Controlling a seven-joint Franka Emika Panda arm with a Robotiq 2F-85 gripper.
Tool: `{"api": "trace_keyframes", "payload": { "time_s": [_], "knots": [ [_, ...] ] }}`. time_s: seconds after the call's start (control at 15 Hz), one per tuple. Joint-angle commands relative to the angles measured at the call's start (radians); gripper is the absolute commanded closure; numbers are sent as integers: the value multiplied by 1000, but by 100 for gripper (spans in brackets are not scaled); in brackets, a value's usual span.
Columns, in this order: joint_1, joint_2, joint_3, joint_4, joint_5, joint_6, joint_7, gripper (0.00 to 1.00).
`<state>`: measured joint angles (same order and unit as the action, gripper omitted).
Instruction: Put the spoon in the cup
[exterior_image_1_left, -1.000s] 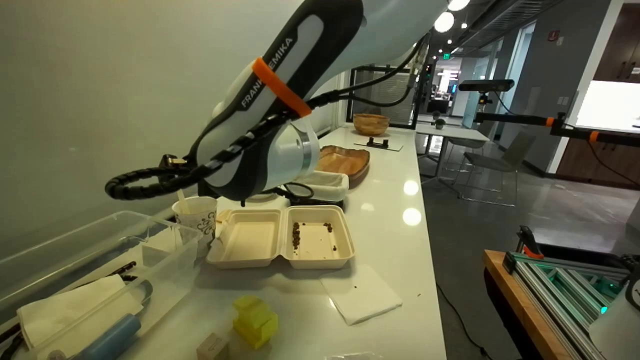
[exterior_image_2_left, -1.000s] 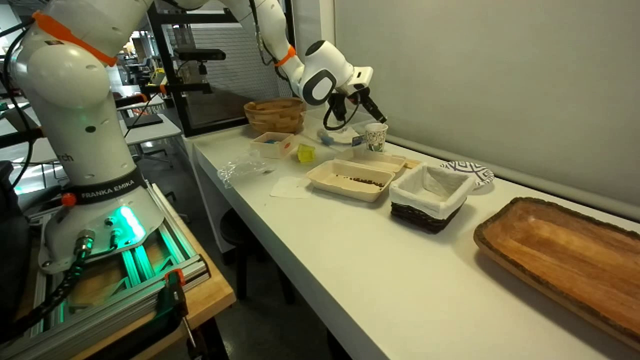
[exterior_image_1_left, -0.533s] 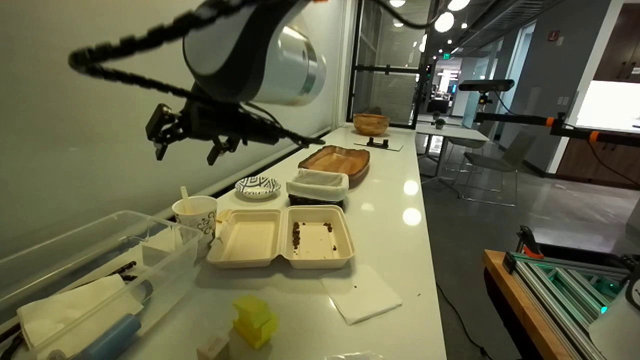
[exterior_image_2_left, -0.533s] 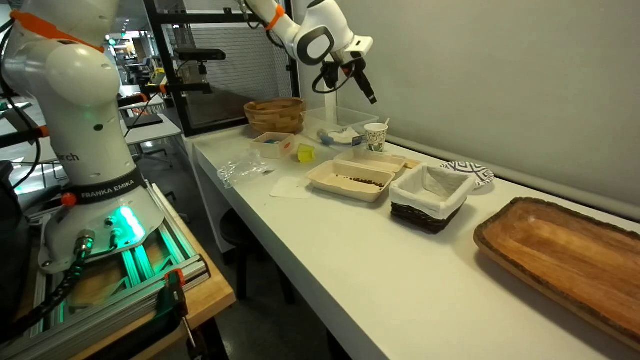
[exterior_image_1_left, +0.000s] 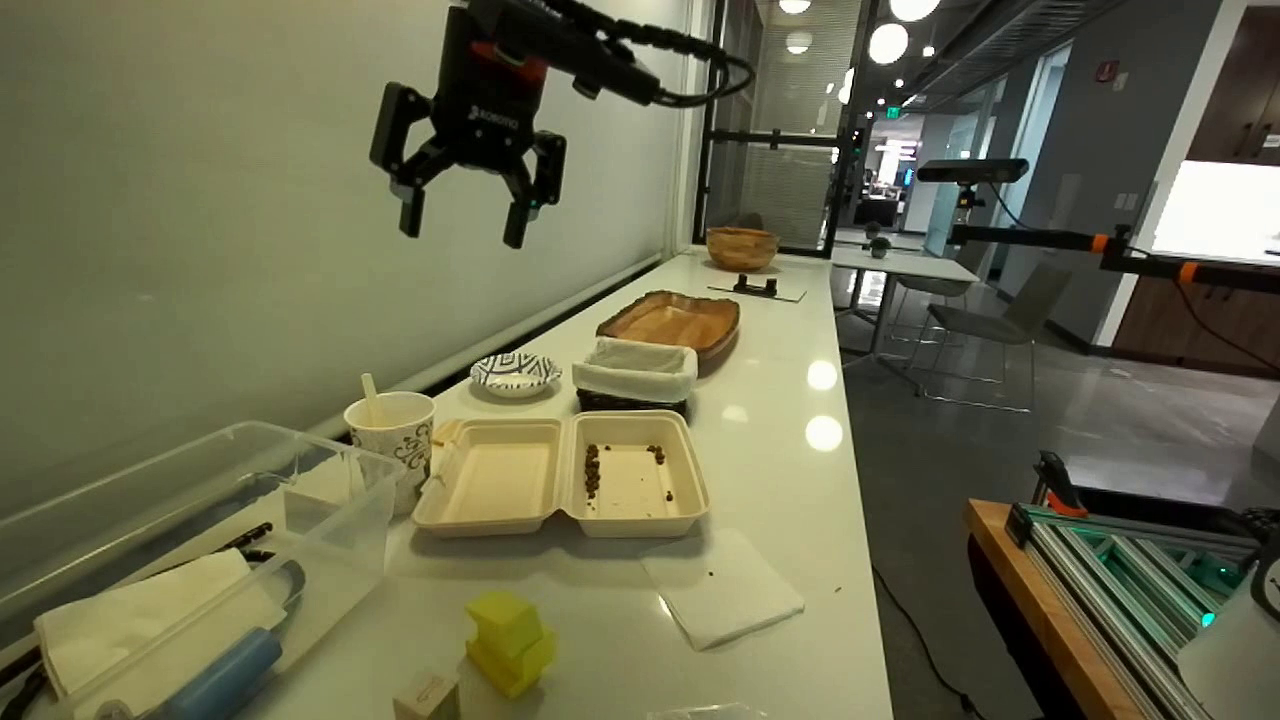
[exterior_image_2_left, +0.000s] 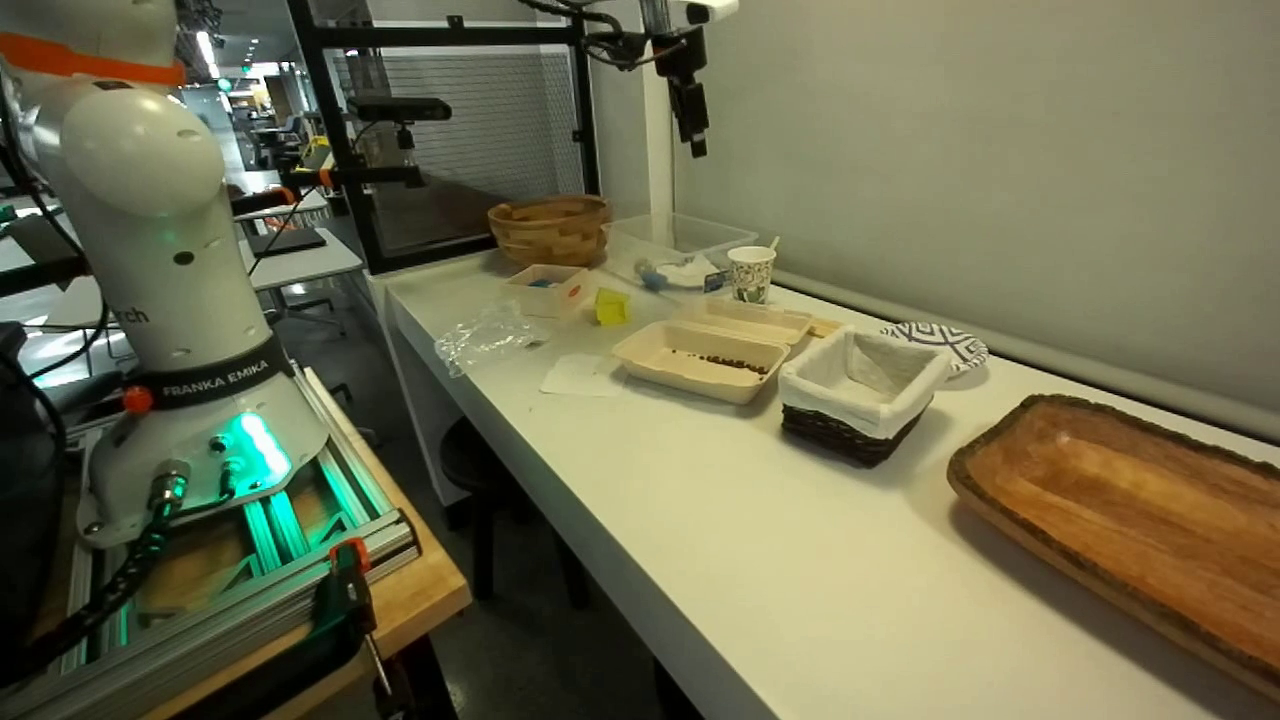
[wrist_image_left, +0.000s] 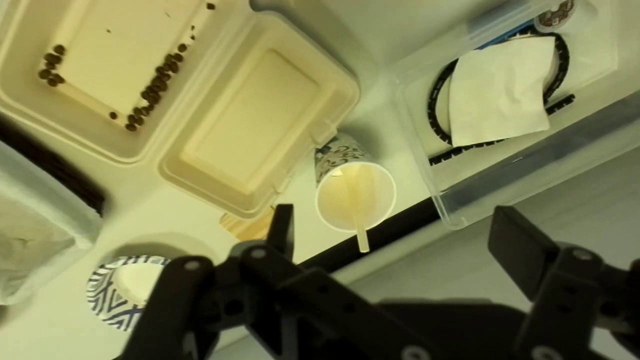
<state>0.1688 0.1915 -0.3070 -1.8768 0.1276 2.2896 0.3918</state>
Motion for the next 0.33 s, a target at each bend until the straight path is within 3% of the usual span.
{"api": "trace_keyframes", "payload": {
  "time_s": [0.0,0.07,0.27],
  "knots": [
    [-84,-46,42,2,-189,-56,177,0],
    [-110,-34,86,8,-107,-45,84,0],
    [-144,-40,110,10,-120,-45,90,0]
  ]
}}
